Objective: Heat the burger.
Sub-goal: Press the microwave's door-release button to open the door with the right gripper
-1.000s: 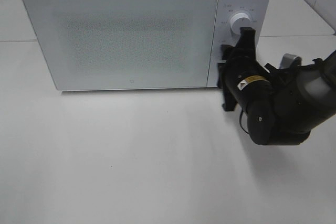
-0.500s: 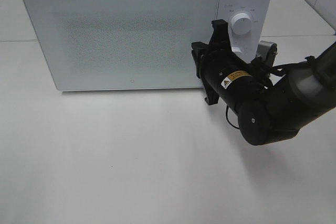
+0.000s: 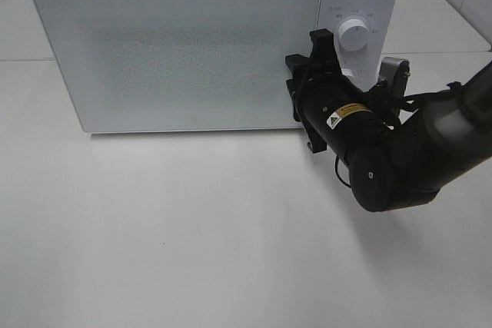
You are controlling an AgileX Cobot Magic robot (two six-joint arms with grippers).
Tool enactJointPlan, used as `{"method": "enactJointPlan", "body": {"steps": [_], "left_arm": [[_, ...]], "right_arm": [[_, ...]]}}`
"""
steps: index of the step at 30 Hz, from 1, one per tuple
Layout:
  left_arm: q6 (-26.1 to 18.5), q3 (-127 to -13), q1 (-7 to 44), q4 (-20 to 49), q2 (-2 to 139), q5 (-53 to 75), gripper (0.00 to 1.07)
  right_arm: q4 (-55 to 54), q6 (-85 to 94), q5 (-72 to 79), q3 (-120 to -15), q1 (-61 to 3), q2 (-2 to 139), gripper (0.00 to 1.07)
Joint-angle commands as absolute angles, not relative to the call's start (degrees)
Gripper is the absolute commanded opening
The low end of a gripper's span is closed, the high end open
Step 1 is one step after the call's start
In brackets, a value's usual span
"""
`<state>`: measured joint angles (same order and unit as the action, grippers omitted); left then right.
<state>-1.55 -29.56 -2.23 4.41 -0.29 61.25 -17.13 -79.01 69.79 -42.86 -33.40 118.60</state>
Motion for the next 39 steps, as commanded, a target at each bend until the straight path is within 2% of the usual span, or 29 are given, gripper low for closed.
{"method": "enactJointPlan", "body": {"steps": [1,9,28,39], "left_arm": [[-1.38,-29.56,-2.52,4.18,-1.03,61.19,1.00],[-1.38,-29.56,-2.52,4.18,-1.03,61.19,1.00],[-1.38,-29.56,-2.52,4.18,-1.03,61.19,1.00],[-1.38,-29.56,-2.52,4.18,-1.03,61.19,1.00]], "right_arm": [[-16.73,-77.35,75.80,-43.09,-33.12,118.20,0.40],[-15.36,-77.35,75.75,-42.91,-33.12,117.86,0.40],[-16.27,-71.22,71.33,-32.43,-33.12,108.29,0.40],[-22.29,-45.95,58.50,-32.43,-33.12,99.41,0.40]]}}
